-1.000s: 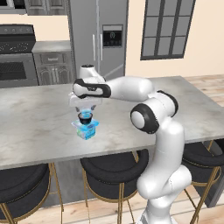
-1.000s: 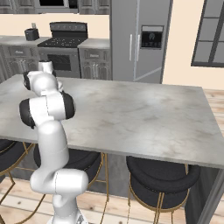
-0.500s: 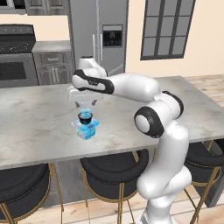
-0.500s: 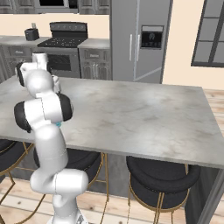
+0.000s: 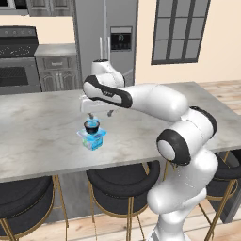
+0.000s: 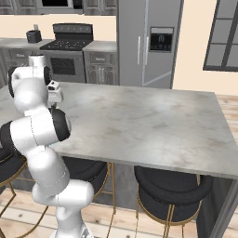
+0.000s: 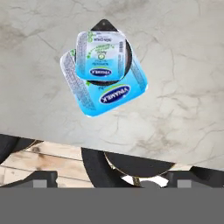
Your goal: Stack the yogurt containers by placing the smaller containers on top of the larger containers.
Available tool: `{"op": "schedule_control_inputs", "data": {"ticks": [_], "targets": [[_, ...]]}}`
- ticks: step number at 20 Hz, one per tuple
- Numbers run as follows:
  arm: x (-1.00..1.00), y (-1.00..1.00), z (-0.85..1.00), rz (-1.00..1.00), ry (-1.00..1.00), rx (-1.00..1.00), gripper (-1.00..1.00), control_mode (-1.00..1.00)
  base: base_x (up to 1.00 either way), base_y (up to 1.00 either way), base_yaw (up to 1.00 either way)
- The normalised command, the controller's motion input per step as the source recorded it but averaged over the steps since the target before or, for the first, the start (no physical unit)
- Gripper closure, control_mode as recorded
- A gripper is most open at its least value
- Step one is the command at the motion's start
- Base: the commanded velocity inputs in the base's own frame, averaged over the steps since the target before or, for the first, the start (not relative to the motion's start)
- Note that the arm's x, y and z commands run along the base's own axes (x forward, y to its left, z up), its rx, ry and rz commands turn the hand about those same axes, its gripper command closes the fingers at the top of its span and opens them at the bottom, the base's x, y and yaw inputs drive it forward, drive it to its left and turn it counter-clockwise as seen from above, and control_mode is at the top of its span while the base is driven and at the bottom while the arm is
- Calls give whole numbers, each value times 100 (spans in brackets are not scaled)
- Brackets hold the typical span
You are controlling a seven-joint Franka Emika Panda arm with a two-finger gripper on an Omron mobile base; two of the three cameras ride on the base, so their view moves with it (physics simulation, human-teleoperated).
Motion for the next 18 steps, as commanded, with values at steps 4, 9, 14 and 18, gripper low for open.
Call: {"op": "schedule_control_inputs", "data": {"ticks": [4, 9, 14, 18], "targets": [[-65, -53, 10, 0, -6, 0, -100, -100, 0, 0, 0], [-52, -46, 5, 0, -3, 0, -100, -100, 0, 0, 0], [-48, -43, 0, 0, -1, 0, -100, -100, 0, 0, 0], [-40, -45, 0, 0, 0, 0, -100, -100, 0, 0, 0]]}}
